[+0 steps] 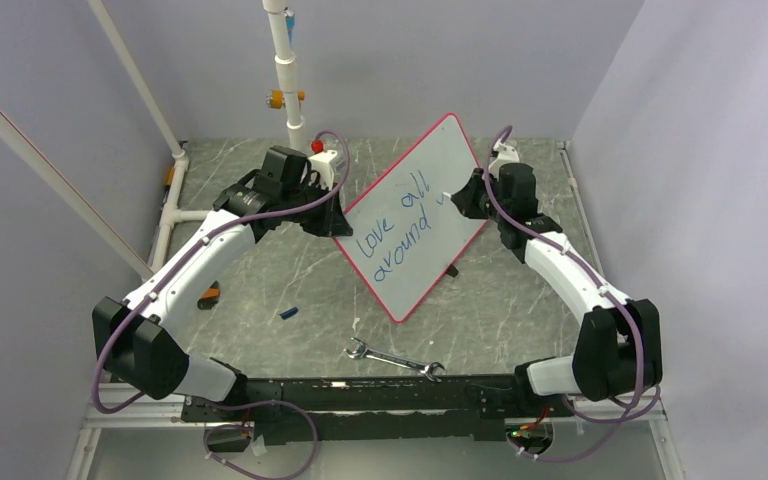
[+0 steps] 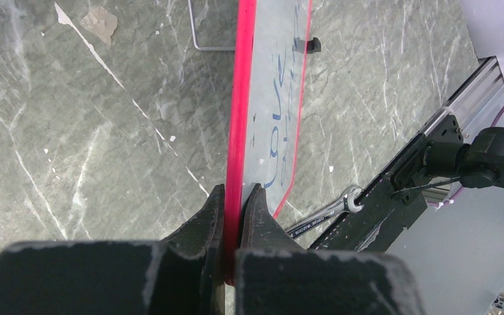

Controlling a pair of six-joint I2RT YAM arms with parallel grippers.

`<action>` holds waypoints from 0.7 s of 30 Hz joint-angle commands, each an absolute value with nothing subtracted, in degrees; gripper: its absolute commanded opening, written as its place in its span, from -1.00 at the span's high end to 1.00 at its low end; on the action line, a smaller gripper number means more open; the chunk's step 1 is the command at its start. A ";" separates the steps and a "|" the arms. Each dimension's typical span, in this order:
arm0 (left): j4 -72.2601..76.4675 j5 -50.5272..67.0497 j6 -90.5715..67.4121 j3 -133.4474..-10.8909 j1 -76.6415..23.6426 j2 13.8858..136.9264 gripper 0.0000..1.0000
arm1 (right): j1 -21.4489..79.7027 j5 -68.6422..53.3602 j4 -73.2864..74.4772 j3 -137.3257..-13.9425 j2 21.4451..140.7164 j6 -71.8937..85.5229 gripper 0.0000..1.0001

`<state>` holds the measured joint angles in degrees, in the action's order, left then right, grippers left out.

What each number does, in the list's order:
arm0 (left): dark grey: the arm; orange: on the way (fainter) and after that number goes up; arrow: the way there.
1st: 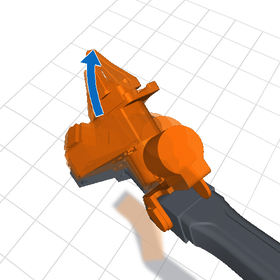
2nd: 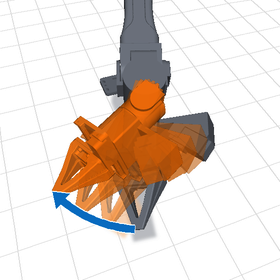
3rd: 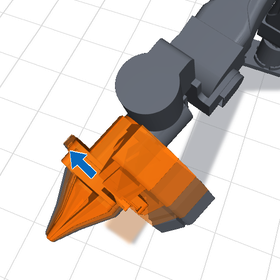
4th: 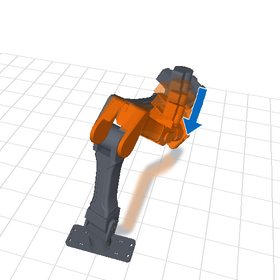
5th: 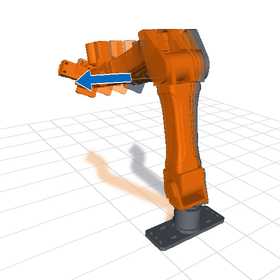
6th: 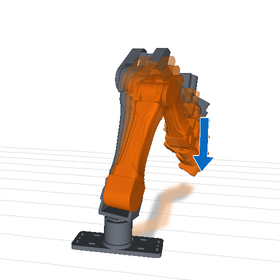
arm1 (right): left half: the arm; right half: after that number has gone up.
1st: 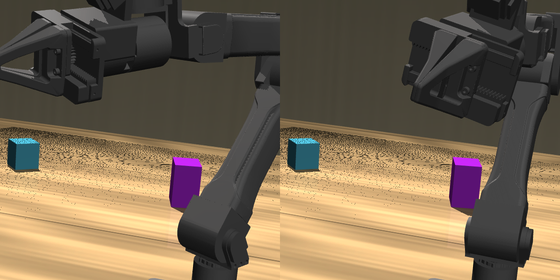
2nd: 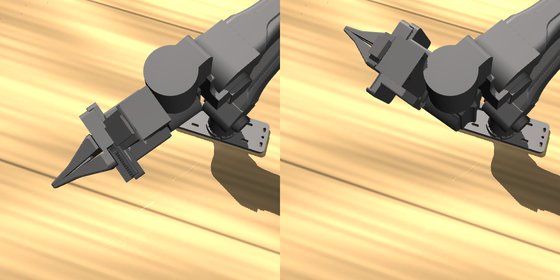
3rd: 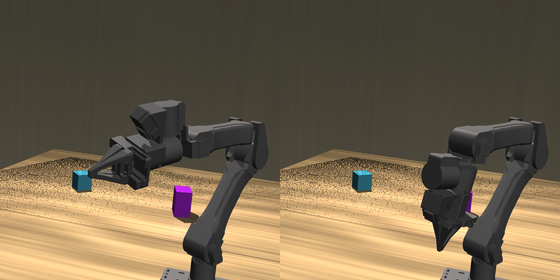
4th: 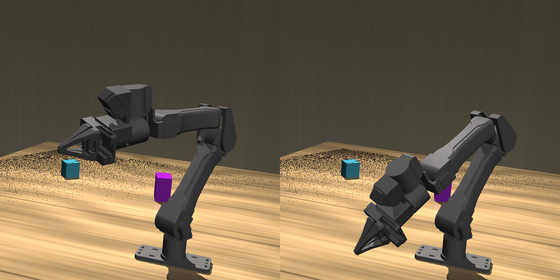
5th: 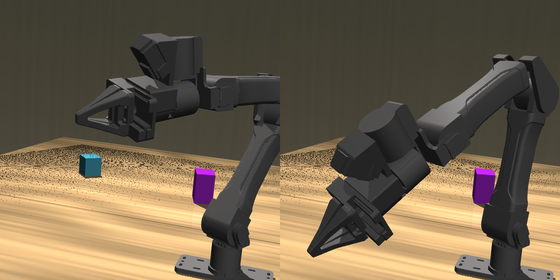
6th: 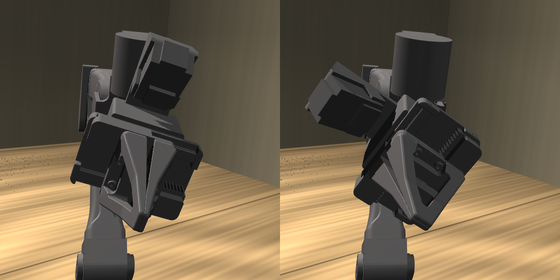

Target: Write a sentence on the whiteboard

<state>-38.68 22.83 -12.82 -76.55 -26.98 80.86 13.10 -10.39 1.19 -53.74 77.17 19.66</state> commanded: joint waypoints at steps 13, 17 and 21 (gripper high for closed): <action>-46.23 2.64 -0.92 -74.90 -26.59 83.08 1.00 | 13.10 -12.06 0.73 -58.72 79.92 19.22 1.00; -46.23 2.60 -0.90 -74.94 -26.60 82.97 1.00 | 13.09 -12.65 0.42 -57.38 79.84 19.34 1.00; -46.18 2.61 -0.90 -74.88 -26.69 82.97 1.00 | 13.07 -12.87 0.39 -55.77 79.50 19.00 1.00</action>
